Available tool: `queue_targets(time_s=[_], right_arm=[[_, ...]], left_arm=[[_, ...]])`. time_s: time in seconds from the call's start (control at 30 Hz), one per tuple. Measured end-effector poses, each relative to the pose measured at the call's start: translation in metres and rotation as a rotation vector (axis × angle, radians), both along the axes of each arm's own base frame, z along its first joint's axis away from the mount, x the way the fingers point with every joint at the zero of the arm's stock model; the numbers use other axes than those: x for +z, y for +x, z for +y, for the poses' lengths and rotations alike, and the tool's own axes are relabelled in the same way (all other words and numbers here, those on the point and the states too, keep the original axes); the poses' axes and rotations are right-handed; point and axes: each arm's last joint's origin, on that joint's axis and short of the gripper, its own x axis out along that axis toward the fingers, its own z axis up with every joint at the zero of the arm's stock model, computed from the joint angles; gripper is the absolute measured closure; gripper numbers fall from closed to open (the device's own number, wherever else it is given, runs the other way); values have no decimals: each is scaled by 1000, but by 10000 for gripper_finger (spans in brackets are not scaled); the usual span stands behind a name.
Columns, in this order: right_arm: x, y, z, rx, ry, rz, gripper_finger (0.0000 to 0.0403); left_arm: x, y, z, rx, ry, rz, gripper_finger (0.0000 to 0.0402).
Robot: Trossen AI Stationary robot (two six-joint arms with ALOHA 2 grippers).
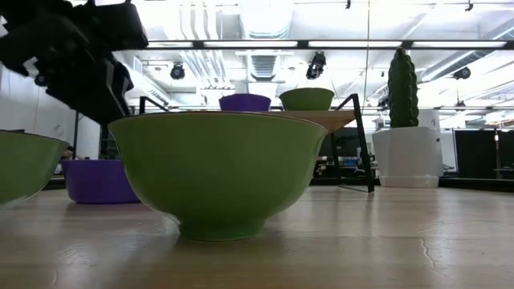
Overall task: Pick & Place Mini bowls
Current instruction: Stack the left blue bowl on the blue bowl on the shelf
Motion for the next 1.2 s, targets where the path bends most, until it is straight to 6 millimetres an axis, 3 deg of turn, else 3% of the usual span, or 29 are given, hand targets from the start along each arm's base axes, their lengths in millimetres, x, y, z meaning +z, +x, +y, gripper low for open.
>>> queue_targets(time_s=[0.97, 1.2], right_arm=[[0, 2, 2, 2, 16, -17, 344], [0, 2, 2, 3, 15, -16, 344]], left_arm=[[-30, 11, -2, 35, 27, 98, 276], [-28, 11, -1, 22, 32, 93, 321]])
